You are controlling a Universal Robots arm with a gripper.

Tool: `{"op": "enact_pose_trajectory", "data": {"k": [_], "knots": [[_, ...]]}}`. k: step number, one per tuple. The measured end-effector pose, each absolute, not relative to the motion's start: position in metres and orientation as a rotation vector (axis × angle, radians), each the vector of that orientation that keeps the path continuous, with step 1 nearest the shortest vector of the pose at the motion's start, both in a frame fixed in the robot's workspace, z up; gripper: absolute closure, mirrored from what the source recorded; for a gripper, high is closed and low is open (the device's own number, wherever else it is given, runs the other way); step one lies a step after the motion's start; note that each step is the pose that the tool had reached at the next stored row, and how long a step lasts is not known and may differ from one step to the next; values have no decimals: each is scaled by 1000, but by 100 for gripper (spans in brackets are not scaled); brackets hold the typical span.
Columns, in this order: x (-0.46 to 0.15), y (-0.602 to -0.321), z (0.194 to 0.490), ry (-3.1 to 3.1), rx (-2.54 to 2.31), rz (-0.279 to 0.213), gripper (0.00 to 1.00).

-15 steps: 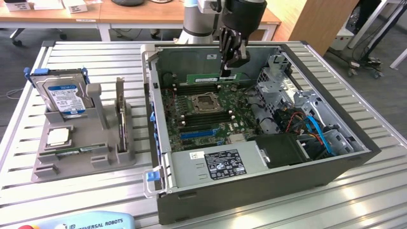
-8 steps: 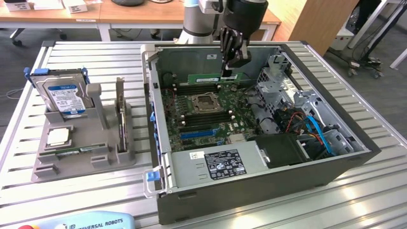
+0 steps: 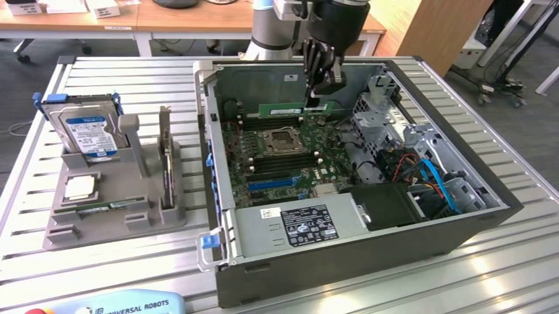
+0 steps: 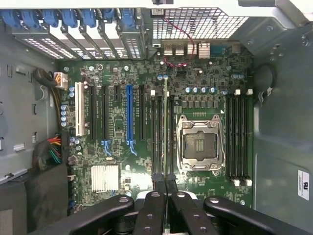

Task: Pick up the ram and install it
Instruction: 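Insert the ram into the slot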

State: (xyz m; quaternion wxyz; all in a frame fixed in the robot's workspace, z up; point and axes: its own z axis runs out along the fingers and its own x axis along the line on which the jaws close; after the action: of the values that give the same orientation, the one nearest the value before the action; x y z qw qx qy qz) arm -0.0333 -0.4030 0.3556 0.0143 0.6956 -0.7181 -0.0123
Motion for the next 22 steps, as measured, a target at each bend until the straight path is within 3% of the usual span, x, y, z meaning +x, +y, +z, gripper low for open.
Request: {"op": "enact_pose_trajectory", "data": {"k": [22], "knots": [[-33, -403, 322, -2236, 2166, -38, 88]]}}
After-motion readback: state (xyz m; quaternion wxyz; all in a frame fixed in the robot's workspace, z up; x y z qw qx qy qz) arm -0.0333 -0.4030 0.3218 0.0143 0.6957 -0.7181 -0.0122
